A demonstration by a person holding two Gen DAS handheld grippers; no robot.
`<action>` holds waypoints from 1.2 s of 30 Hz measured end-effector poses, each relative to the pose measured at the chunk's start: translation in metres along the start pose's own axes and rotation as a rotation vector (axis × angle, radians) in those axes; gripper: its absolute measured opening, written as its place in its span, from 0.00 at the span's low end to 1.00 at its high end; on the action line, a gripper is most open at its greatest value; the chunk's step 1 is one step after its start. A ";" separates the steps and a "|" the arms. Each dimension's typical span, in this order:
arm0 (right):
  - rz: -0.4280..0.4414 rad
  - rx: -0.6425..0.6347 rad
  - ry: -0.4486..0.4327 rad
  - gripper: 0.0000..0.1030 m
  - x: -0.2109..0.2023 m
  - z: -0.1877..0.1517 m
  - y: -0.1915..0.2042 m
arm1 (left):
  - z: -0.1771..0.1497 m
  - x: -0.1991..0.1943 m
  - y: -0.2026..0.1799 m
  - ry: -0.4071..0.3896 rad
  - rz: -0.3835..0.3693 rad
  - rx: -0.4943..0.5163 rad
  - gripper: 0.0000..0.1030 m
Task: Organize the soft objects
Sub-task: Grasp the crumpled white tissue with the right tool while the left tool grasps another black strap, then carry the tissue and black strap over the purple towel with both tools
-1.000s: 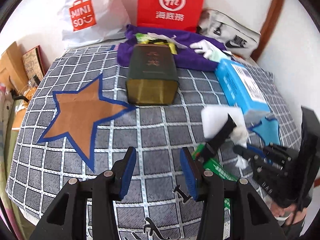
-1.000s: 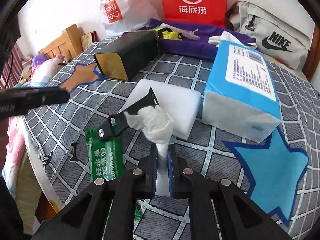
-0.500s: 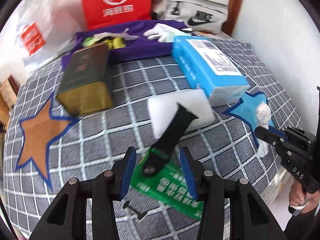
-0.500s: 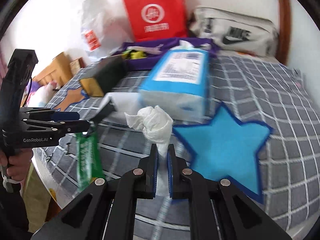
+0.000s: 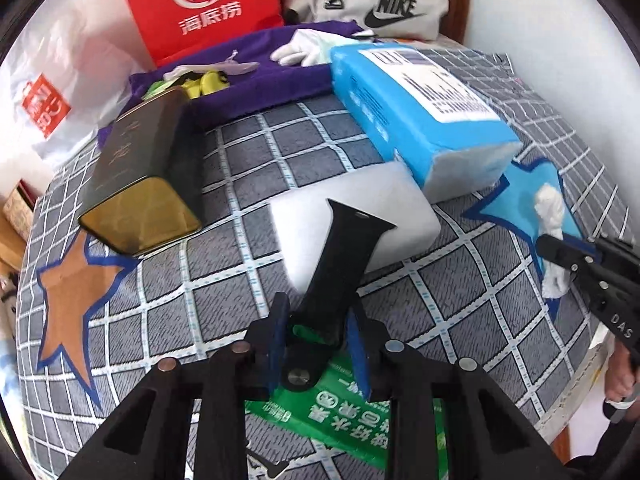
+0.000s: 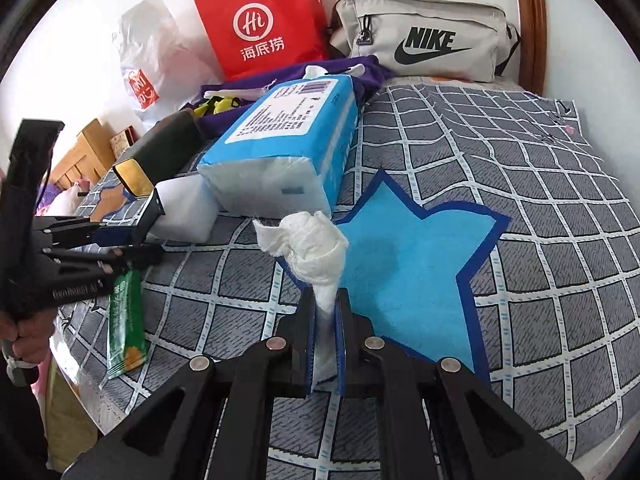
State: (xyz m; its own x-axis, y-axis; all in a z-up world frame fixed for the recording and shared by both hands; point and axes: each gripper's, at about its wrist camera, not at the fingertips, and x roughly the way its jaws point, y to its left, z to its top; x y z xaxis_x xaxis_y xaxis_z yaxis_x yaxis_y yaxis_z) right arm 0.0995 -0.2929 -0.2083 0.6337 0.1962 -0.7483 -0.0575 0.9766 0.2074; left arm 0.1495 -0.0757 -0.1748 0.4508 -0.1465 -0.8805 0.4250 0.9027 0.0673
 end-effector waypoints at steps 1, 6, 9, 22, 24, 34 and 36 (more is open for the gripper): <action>0.002 0.001 -0.002 0.08 0.000 0.000 0.000 | -0.001 -0.004 0.004 -0.009 -0.011 -0.012 0.25; 0.006 0.013 -0.003 0.08 0.001 0.002 0.000 | -0.006 -0.016 0.016 -0.030 -0.008 -0.055 0.25; 0.006 0.008 0.002 0.08 0.002 0.003 0.003 | -0.008 -0.020 0.026 -0.036 -0.029 -0.101 0.25; 0.015 -0.014 0.010 0.08 -0.013 0.017 0.022 | -0.023 -0.040 0.075 -0.069 -0.011 -0.272 0.25; 0.022 -0.022 0.002 0.08 -0.018 0.022 0.026 | -0.025 -0.042 0.084 -0.077 -0.005 -0.297 0.25; 0.027 -0.055 -0.040 0.08 -0.038 0.057 0.040 | -0.021 -0.056 0.130 -0.112 0.010 -0.424 0.25; 0.027 -0.057 -0.045 0.08 -0.040 0.065 0.042 | -0.018 -0.058 0.134 -0.119 0.004 -0.435 0.25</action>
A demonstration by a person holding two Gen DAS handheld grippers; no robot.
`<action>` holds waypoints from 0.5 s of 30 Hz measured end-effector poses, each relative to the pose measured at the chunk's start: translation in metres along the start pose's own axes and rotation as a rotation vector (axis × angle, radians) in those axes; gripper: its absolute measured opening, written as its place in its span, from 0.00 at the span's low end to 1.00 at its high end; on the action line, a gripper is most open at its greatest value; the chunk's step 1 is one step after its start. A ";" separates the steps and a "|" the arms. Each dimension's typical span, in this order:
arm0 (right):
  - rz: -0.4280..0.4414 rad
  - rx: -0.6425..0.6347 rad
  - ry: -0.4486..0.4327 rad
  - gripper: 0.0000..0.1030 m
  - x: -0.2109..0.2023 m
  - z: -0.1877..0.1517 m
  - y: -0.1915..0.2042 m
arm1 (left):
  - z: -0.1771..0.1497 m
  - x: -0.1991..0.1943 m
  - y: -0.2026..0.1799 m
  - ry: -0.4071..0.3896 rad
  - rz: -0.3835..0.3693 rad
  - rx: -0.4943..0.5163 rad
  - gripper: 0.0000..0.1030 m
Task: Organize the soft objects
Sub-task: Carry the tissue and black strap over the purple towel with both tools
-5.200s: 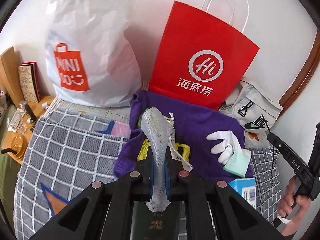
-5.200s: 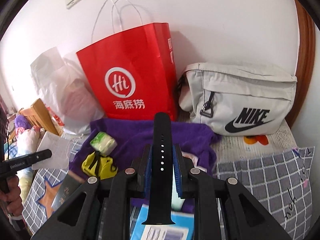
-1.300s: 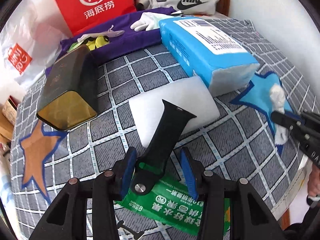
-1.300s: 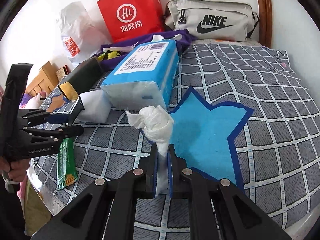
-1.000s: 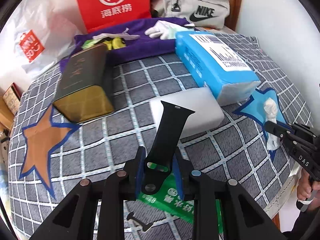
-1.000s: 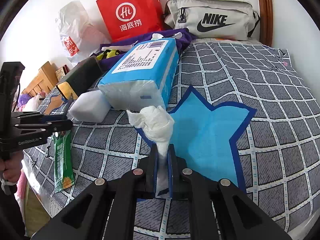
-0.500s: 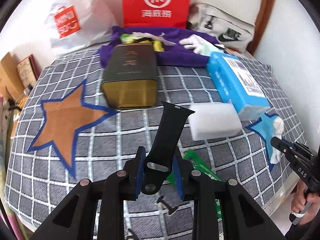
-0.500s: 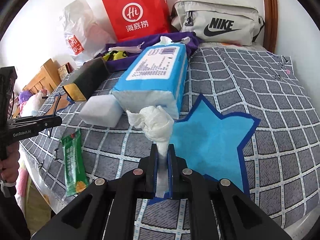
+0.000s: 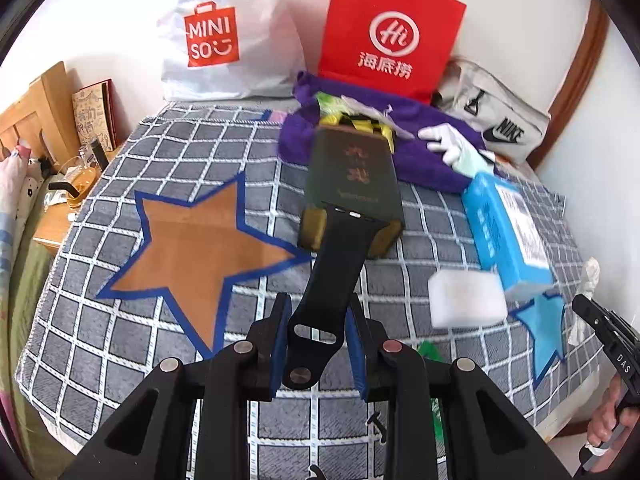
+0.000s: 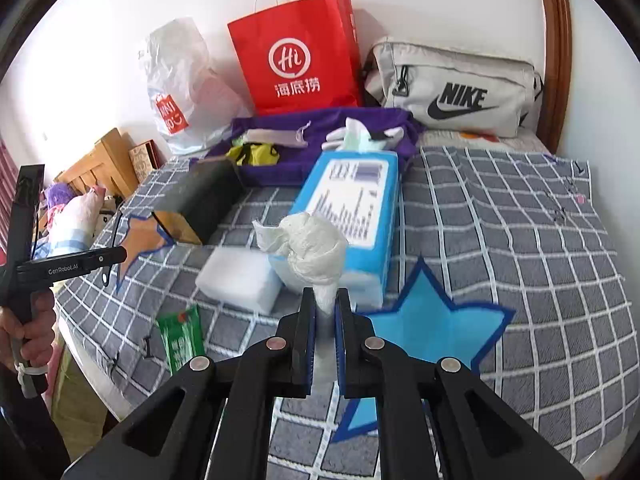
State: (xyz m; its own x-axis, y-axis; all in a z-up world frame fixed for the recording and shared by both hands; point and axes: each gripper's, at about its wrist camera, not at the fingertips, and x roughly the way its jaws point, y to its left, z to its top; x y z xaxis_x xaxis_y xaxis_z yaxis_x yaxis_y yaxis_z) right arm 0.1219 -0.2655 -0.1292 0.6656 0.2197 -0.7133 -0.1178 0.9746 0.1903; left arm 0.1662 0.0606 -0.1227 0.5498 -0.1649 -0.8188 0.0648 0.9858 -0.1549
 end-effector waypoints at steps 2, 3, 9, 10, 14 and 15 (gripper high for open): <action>-0.008 -0.002 -0.008 0.08 -0.001 0.009 0.001 | 0.007 -0.001 0.001 -0.006 -0.007 -0.006 0.25; -0.013 0.001 -0.008 0.08 0.000 0.014 0.002 | 0.011 -0.002 0.001 -0.009 -0.008 -0.006 0.25; -0.014 0.015 -0.019 0.08 0.006 0.049 0.001 | 0.040 -0.004 0.000 -0.029 -0.020 -0.007 0.25; -0.013 0.016 -0.020 0.08 0.008 0.057 0.001 | 0.047 -0.004 -0.001 -0.034 -0.024 -0.007 0.25; -0.019 0.013 -0.032 0.08 0.016 0.083 0.002 | 0.067 0.002 -0.005 -0.038 -0.034 -0.010 0.25; -0.018 0.014 -0.035 0.08 0.019 0.088 0.003 | 0.074 0.004 -0.006 -0.038 -0.035 -0.009 0.25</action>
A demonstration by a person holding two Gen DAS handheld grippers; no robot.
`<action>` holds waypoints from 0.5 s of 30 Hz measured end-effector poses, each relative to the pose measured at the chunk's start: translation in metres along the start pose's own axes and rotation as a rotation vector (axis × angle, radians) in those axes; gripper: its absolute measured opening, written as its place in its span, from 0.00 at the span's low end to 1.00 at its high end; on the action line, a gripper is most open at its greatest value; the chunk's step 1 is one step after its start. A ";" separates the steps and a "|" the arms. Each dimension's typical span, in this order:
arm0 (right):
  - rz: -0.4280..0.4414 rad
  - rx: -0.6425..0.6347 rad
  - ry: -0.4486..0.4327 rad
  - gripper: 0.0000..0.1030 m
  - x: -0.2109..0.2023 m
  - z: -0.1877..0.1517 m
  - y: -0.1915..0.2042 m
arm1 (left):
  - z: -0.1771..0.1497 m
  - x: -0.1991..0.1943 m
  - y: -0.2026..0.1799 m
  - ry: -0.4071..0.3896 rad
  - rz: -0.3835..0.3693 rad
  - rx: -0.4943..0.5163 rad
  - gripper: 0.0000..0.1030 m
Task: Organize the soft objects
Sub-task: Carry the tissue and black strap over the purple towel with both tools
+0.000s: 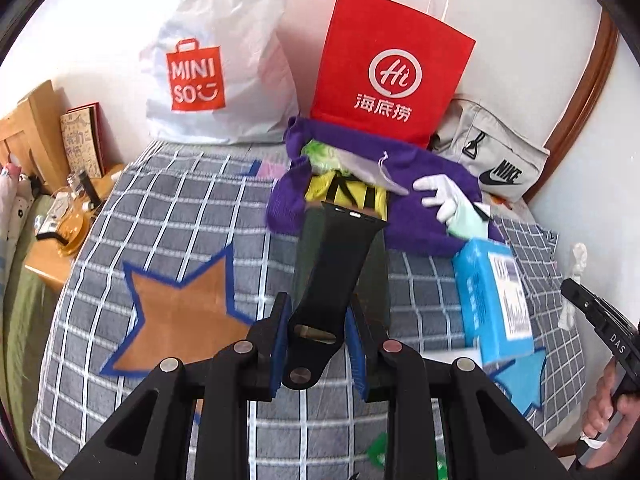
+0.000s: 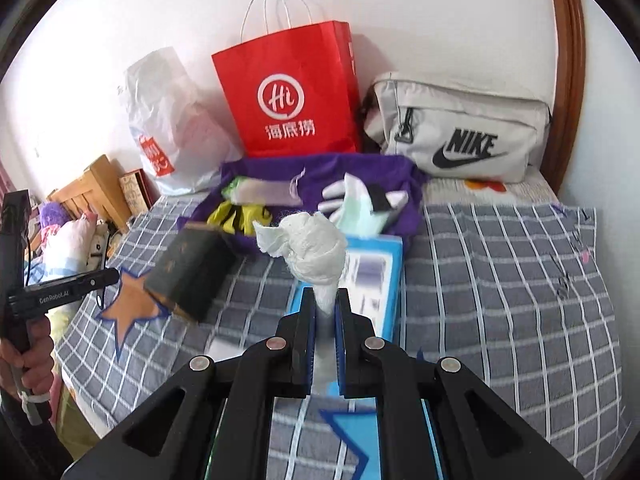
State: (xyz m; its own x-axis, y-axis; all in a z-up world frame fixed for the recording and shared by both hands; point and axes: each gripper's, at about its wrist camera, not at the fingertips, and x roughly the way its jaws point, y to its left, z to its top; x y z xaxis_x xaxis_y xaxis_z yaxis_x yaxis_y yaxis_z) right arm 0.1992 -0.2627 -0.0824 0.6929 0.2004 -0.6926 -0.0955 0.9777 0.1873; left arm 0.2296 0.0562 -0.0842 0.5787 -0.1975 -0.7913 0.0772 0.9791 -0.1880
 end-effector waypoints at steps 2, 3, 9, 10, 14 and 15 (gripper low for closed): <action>0.004 0.001 0.001 0.08 0.008 0.013 0.001 | 0.009 0.004 -0.002 -0.002 0.002 0.006 0.25; 0.004 0.002 0.000 0.08 0.011 0.018 0.001 | 0.015 0.007 -0.004 -0.002 0.005 0.007 0.25; 0.017 0.006 0.000 0.08 0.037 0.052 -0.001 | 0.041 0.022 -0.005 0.009 0.006 -0.002 0.25; 0.022 0.007 -0.002 0.08 0.041 0.057 -0.001 | 0.047 0.026 -0.006 0.013 0.007 0.000 0.25; 0.031 0.009 -0.002 0.08 0.057 0.077 -0.002 | 0.063 0.035 -0.007 0.015 -0.003 -0.008 0.25; 0.039 0.010 -0.002 0.08 0.060 0.081 -0.003 | 0.068 0.038 -0.008 0.012 -0.002 -0.014 0.25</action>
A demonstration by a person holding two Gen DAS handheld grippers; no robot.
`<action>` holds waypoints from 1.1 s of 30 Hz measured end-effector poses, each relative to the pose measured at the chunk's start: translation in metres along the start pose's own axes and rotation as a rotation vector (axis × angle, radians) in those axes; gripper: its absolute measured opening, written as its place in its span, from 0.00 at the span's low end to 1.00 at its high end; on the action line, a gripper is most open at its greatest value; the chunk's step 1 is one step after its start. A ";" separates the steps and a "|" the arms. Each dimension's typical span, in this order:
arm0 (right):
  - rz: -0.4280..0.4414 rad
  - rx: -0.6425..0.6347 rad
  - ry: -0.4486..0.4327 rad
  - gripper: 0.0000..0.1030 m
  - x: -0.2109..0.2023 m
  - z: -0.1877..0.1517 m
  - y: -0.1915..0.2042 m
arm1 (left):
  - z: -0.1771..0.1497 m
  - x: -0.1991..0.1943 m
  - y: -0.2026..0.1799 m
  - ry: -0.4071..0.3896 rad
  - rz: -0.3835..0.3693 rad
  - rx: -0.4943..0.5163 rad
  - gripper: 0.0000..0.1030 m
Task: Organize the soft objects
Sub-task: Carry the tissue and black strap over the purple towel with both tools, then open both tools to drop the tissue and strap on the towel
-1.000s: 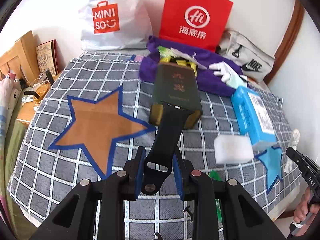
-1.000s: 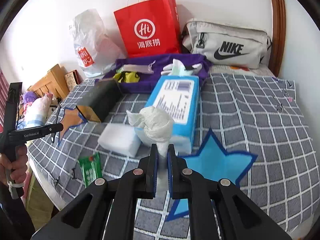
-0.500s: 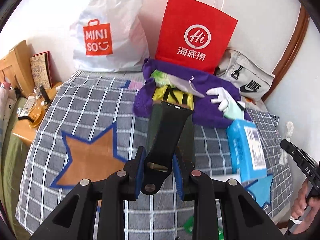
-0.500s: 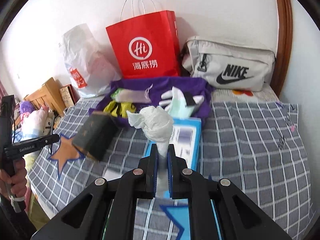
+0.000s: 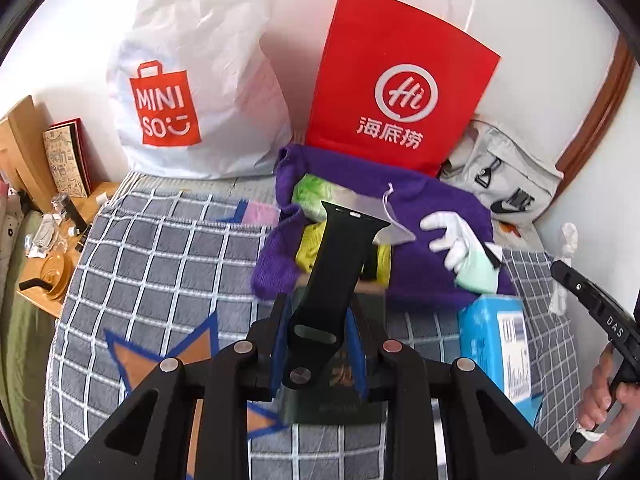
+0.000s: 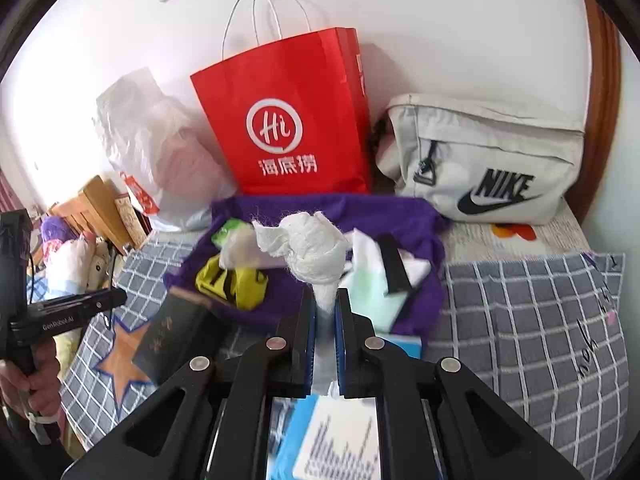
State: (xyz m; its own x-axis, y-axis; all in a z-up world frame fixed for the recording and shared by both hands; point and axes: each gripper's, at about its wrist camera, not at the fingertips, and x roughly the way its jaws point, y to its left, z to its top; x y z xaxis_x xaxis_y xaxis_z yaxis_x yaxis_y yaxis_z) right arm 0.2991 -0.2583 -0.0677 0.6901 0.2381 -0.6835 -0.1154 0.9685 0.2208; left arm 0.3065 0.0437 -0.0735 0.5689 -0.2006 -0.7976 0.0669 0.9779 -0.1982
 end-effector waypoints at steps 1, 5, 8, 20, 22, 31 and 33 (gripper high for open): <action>0.010 -0.001 0.003 0.08 0.004 0.004 0.000 | 0.003 0.003 -0.002 0.000 -0.003 -0.001 0.25; 0.022 -0.008 0.019 0.08 0.023 0.013 0.005 | 0.014 0.018 -0.006 0.013 -0.032 -0.022 0.25; 0.032 -0.011 0.034 0.08 0.037 0.016 0.007 | 0.026 0.029 -0.010 0.021 -0.032 -0.029 0.25; 0.024 0.017 0.129 0.08 0.096 0.031 -0.016 | 0.056 0.083 -0.015 0.089 -0.016 -0.042 0.25; 0.020 0.016 0.142 0.08 0.106 0.032 -0.018 | 0.058 0.094 -0.014 0.103 -0.020 -0.050 0.25; 0.035 0.039 0.238 0.09 0.150 0.028 -0.025 | 0.057 0.132 -0.007 0.190 -0.018 -0.080 0.26; 0.041 0.031 0.248 0.10 0.154 0.027 -0.023 | 0.057 0.136 -0.007 0.194 -0.025 -0.079 0.26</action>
State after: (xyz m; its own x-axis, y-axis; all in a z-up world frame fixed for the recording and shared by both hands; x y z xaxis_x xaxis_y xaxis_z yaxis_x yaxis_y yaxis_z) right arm 0.4274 -0.2463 -0.1592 0.4885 0.2916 -0.8224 -0.1147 0.9558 0.2708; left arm 0.4301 0.0130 -0.1481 0.3992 -0.2399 -0.8849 0.0101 0.9663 -0.2574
